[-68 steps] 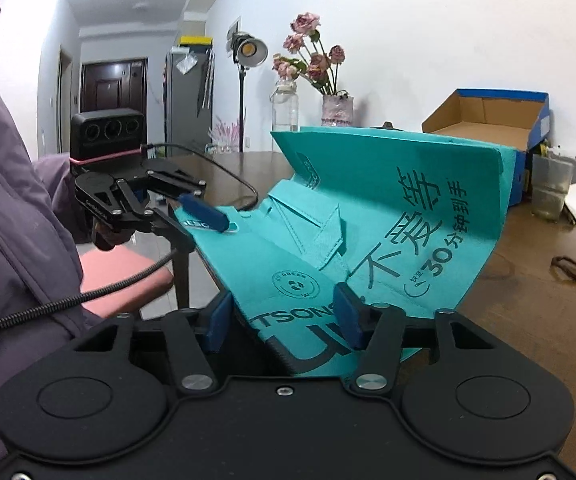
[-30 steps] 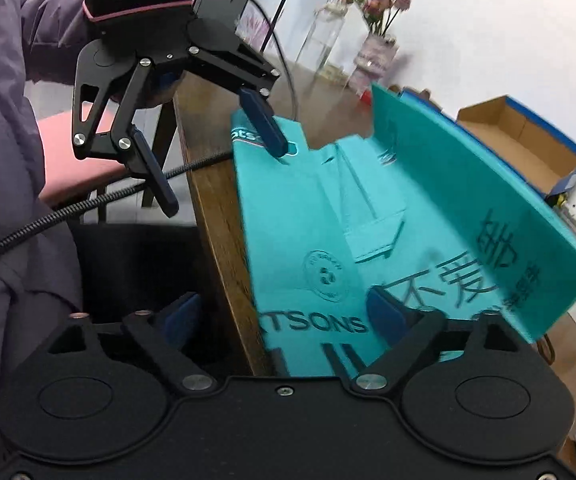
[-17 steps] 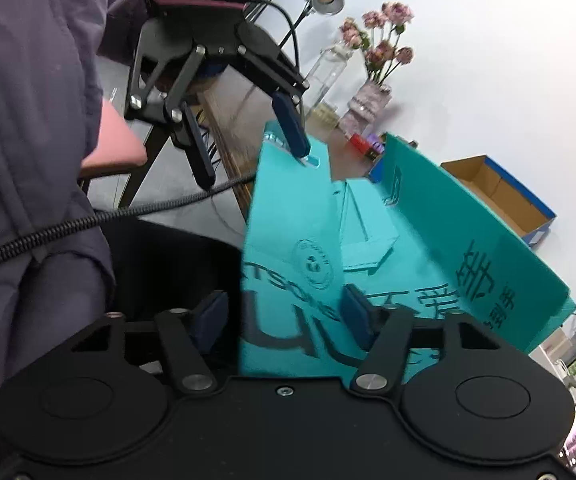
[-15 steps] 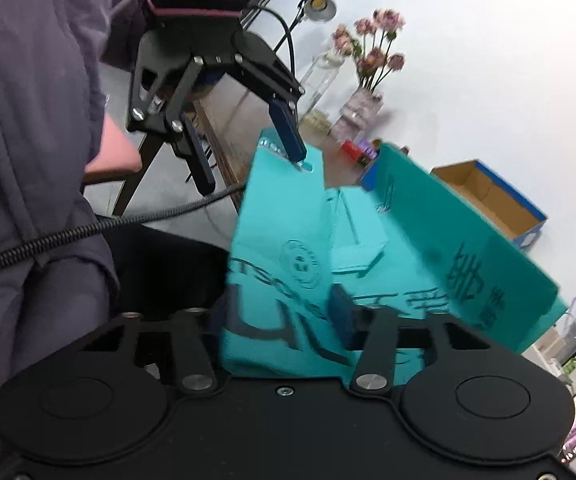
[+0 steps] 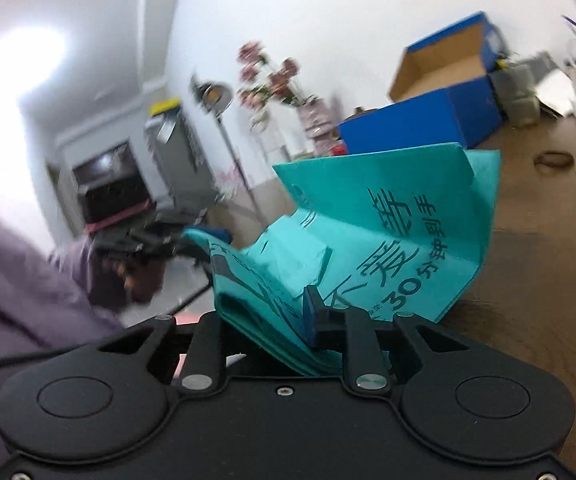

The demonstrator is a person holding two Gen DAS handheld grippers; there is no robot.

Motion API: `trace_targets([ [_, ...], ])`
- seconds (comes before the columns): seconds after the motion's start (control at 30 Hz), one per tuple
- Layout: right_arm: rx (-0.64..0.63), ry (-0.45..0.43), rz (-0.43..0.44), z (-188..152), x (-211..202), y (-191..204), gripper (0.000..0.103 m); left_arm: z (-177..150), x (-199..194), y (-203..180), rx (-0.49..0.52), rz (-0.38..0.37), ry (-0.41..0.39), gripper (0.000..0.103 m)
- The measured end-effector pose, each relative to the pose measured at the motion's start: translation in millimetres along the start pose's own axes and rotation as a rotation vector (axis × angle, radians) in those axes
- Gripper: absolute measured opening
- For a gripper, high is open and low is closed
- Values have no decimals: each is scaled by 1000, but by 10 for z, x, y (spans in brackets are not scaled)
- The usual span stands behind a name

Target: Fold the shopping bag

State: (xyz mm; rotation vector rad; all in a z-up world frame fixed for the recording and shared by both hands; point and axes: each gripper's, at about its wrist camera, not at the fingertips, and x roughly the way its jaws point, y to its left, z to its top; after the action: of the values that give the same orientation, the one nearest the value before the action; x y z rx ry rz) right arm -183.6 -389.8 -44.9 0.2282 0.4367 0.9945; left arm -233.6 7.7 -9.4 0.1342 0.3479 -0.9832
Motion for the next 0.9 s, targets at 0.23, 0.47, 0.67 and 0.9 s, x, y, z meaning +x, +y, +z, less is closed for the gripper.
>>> trace_targets([
  [0.23, -12, -165, -223, -48, 47, 352, 55, 184, 86, 73, -224, 92, 46, 19],
  [0.47, 287, -301, -310, -127, 63, 51, 45, 384, 309, -55, -160, 210, 154, 19],
  [0.67, 46, -210, -590, -44, 339, 329, 37, 454, 549, 25, -209, 298, 196, 19],
  [0.9, -286, -53, -817, -16, 692, 596, 41, 294, 682, -20, -191, 425, 212, 35],
])
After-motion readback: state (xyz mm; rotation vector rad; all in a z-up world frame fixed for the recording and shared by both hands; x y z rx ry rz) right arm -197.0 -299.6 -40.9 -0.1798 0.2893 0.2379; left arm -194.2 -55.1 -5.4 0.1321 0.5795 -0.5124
